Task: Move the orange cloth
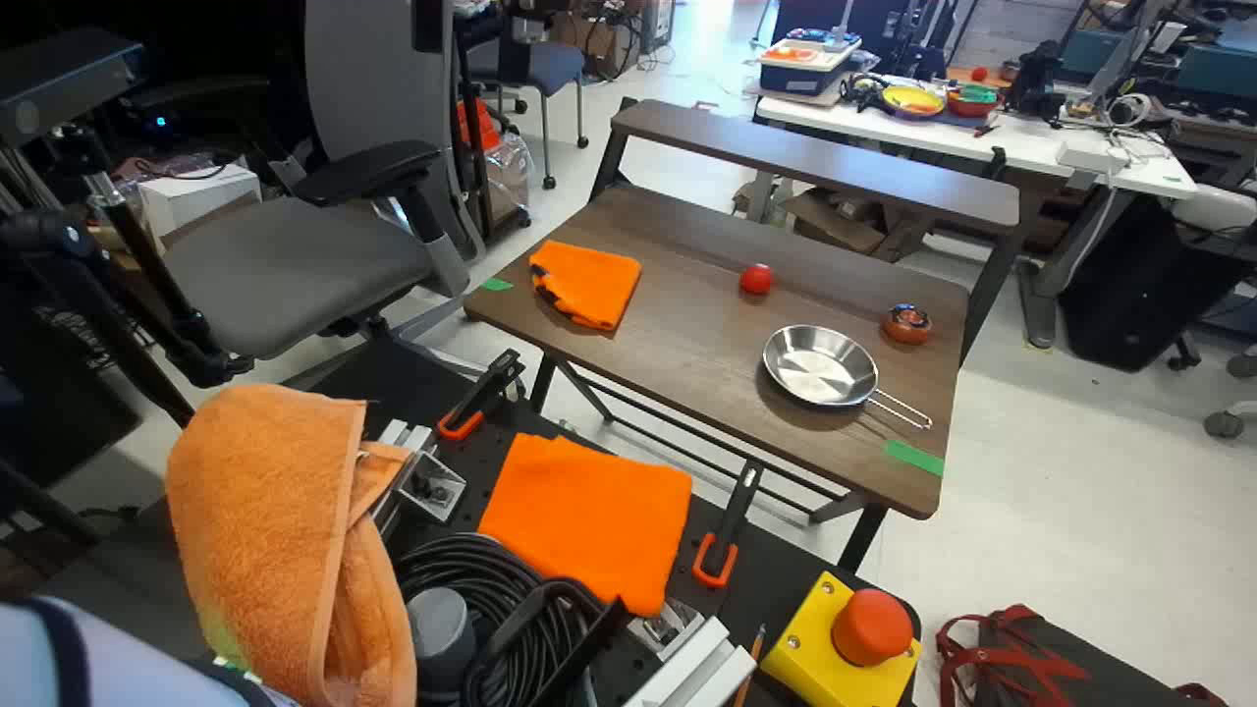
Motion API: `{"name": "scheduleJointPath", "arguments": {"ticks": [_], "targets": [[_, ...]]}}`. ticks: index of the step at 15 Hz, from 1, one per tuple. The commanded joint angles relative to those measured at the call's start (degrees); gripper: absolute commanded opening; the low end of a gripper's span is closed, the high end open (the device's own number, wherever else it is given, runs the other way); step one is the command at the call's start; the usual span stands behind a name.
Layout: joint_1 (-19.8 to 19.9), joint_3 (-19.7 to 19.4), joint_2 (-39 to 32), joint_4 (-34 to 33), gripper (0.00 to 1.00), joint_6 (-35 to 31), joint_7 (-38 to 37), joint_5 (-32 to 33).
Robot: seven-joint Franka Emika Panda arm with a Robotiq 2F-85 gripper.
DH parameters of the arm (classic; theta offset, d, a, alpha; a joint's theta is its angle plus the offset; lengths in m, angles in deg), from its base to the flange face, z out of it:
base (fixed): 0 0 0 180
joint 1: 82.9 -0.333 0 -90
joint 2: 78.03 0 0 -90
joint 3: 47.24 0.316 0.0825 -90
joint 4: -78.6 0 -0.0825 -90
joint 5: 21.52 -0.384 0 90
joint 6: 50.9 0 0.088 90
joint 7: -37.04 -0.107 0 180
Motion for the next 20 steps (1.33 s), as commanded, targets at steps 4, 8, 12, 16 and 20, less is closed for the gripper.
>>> {"name": "scheduleJointPath", "arguments": {"ticks": [4, 8, 12, 16, 20], "targets": [[-0.51, -0.5, -0.04, -0.22, 1.0, 0.15, -0.11, 0.14], [-0.51, -0.5, -0.04, -0.22, 1.0, 0.15, -0.11, 0.14], [-0.72, 0.4, -2.66, -1.88, 1.0, -0.45, -2.5, 0.22], [-1.61, 1.12, -9.51, -5.14, 1.0, -6.64, -4.71, 0.08], [-2.74, 0.78, -20.43, -11.9, 1.0, -15.22, -8.27, 3.72]]}}
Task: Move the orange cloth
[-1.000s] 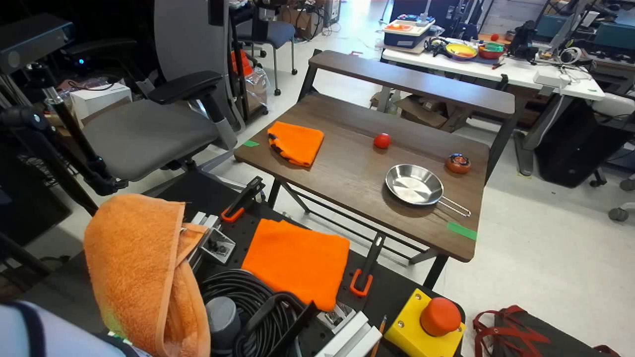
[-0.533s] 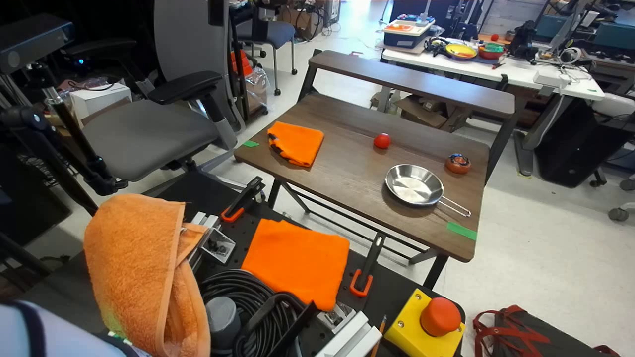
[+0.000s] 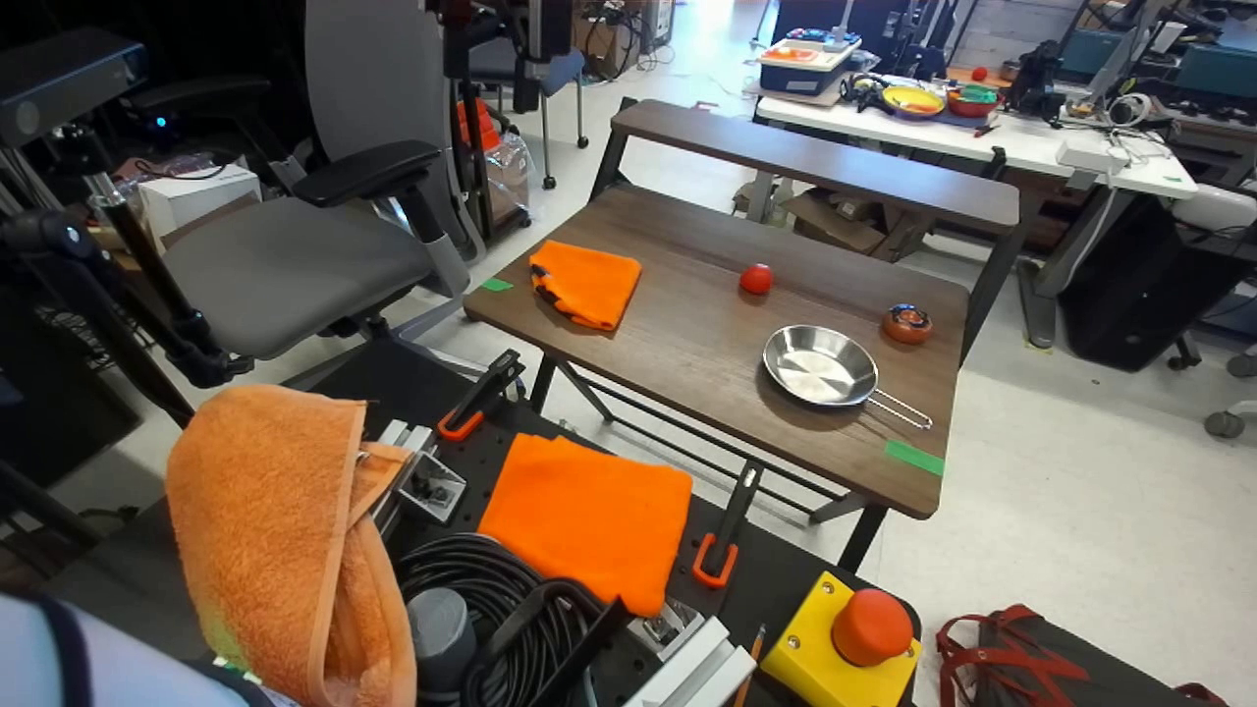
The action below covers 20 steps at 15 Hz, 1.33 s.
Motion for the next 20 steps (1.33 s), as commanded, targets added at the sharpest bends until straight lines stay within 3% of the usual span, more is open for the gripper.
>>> {"name": "scheduleJointPath", "arguments": {"ticks": [1, 9, 20], "targets": [[-1.45, -0.5, -11.93, -8.8, 1.0, -6.02, -4.18, 4.78], [-7.11, -7.1, -32.36, -25.88, 1.0, -5.97, -8.52, 14.77], [-13.47, -13.71, -53.58, -44.2, 1.0, -0.36, -10.06, 15.15]]}}
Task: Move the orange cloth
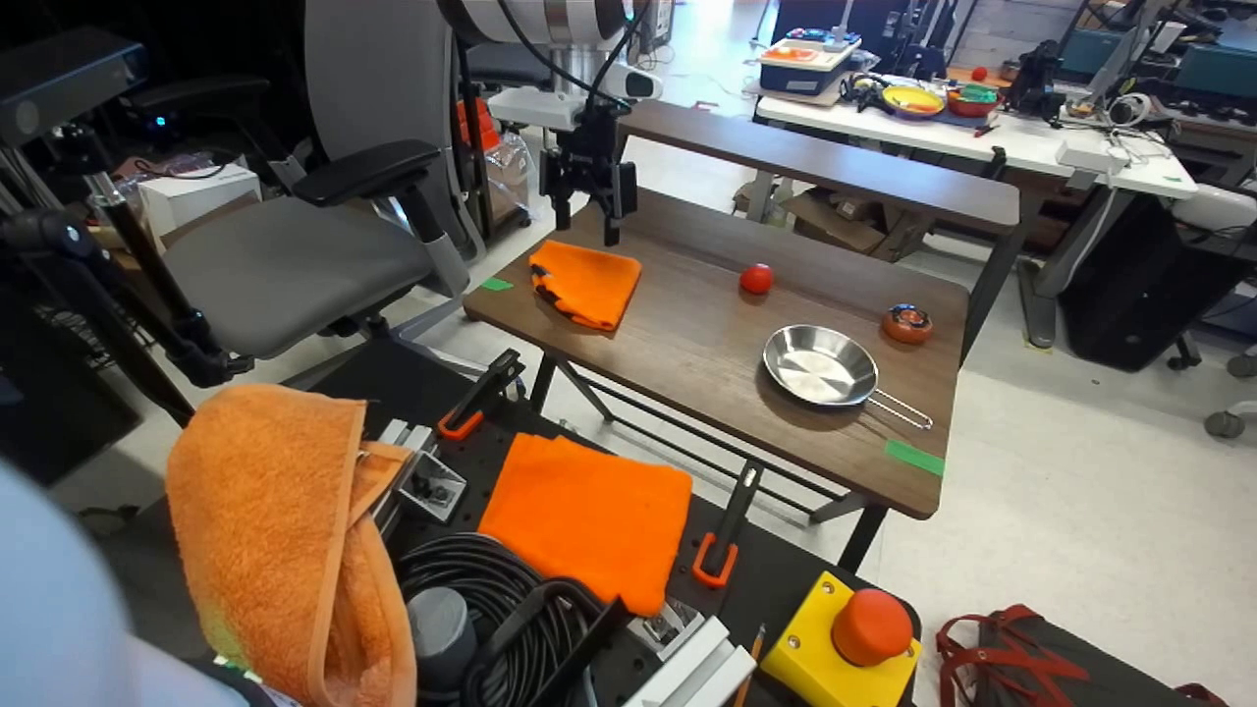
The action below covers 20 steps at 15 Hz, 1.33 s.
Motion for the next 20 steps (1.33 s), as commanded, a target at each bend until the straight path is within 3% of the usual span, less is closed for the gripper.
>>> {"name": "scheduleJointPath", "arguments": {"ticks": [1, 9, 15, 20], "targets": [[-2.12, -1.95, -6.45, -8.19, 1.0, 5.21, -1.93, 0.53], [-2.49, -3.13, -17.58, -23.76, 1.0, 15.6, -6.06, -0.34], [-3.11, -3.65, -23.93, -30.87, 1.0, 18.54, -8.88, 0.07], [-0.82, -6.25, -24.27, -32.85, 1.0, 16.76, -10.72, 0.59]]}}
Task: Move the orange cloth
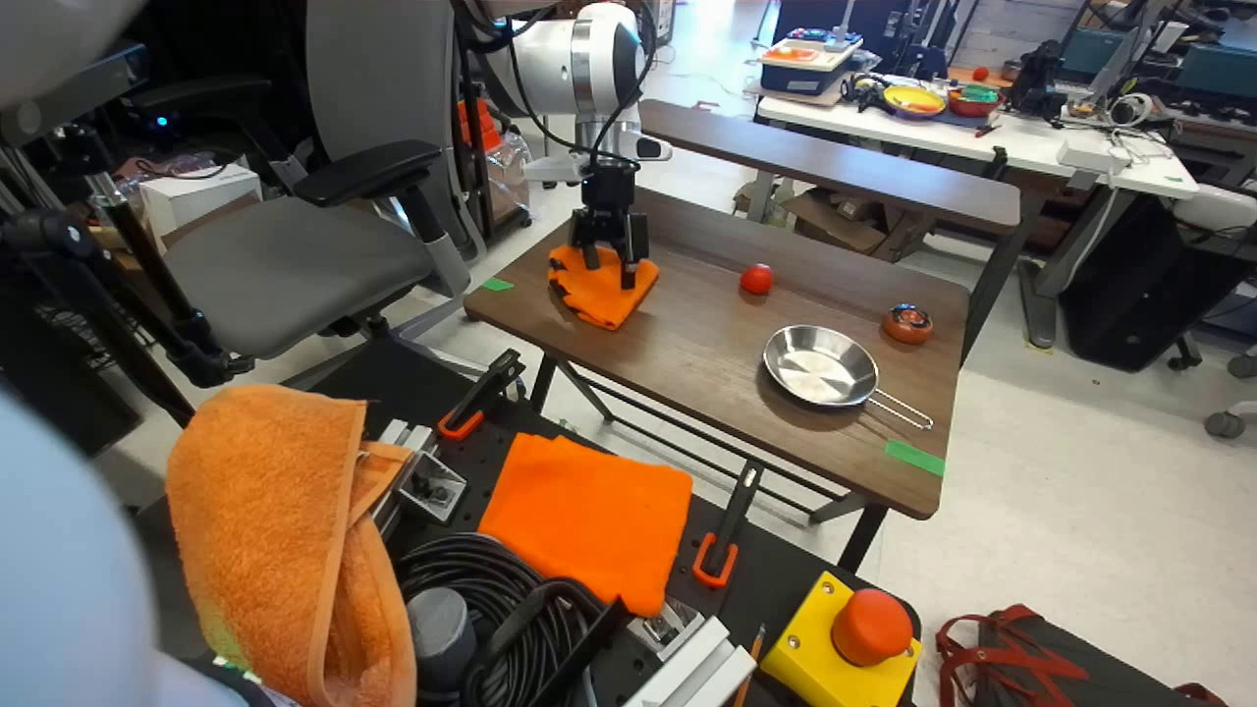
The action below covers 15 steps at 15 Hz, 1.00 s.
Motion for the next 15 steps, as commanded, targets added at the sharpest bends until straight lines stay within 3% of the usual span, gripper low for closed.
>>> {"name": "scheduleJointPath", "arguments": {"ticks": [1, 7, 11, 15], "targets": [[1.68, -2.42, -0.93, -2.86, 1.0, -0.08, -1.44, 0.81], [3.17, -9.48, -3.0, -4.78, 1.0, 2.14, -9.7, 4.79], [4.18, -10.08, -2.97, -5.82, 1.0, 7.29, -13.51, 5.47], [2.26, -10.02, -0.78, -3.05, 1.0, 9.62, -11.61, 6.08]]}}
